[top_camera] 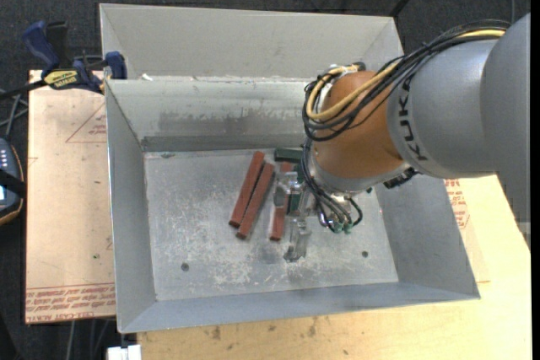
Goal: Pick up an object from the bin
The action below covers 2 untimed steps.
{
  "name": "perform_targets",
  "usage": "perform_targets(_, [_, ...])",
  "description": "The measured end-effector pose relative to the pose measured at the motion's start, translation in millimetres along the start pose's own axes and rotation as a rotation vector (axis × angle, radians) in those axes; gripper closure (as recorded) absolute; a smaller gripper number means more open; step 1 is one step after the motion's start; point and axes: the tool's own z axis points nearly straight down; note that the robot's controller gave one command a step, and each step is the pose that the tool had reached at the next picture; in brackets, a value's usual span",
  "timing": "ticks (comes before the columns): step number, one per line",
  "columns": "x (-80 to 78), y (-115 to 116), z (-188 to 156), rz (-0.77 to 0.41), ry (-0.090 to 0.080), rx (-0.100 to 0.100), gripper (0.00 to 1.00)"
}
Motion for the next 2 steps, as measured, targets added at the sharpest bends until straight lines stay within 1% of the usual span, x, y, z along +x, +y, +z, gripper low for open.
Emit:
perform_targets(1, [-31.7, 21.8, 4.9, -0.230, -0.010, 0.006, 0.00])
perform_targets(2, [-42.2, 44.9, 10.4, -0.269, -0.011, 0.002, 0.00])
